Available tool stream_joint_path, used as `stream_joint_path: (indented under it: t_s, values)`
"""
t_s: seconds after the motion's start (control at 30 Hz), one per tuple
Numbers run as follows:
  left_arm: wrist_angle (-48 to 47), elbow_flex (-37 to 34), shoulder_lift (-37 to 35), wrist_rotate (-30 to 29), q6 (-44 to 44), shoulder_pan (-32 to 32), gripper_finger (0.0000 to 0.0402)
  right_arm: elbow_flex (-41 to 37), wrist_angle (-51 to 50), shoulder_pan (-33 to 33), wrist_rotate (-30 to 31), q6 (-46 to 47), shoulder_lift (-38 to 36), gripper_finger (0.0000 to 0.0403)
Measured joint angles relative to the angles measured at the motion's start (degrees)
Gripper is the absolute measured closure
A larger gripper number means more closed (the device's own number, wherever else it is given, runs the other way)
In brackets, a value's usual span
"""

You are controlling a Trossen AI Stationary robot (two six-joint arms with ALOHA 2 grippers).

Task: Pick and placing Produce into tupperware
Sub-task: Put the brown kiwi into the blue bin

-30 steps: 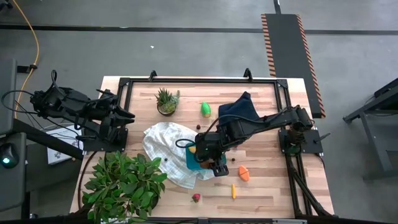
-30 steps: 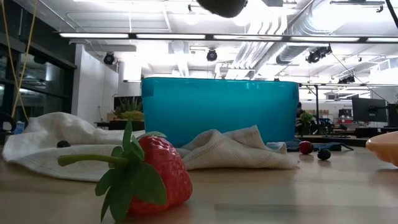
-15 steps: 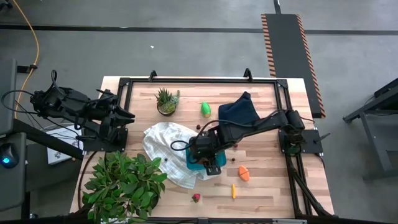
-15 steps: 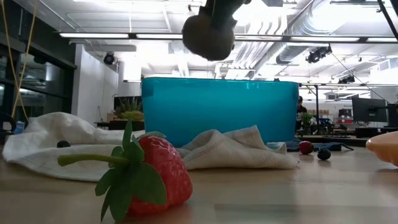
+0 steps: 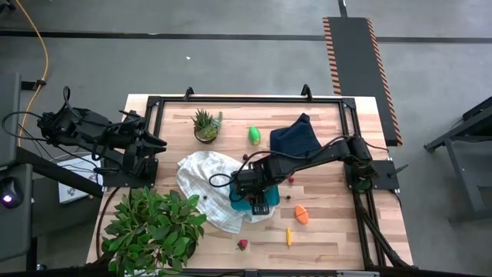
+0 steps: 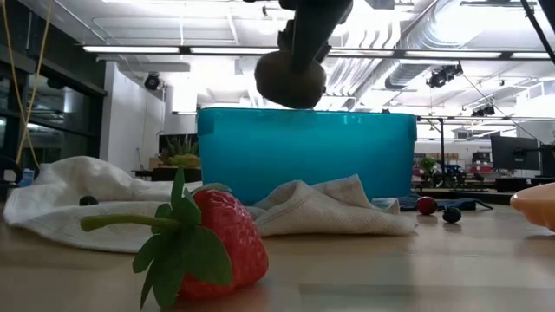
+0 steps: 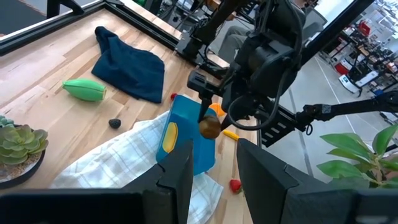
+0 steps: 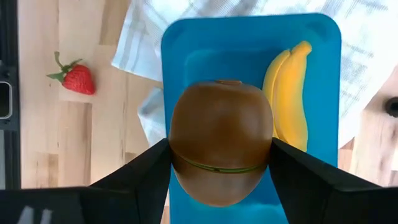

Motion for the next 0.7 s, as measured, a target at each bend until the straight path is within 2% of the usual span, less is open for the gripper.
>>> stream_joint_path:
  t_s: [0.7]
  values:
    - [0.00,0.00,0.00,0.01,0.00,-0.01,0.0291,0.00,-1.11,-0.33,0.40,6.02,0.13,0.0174]
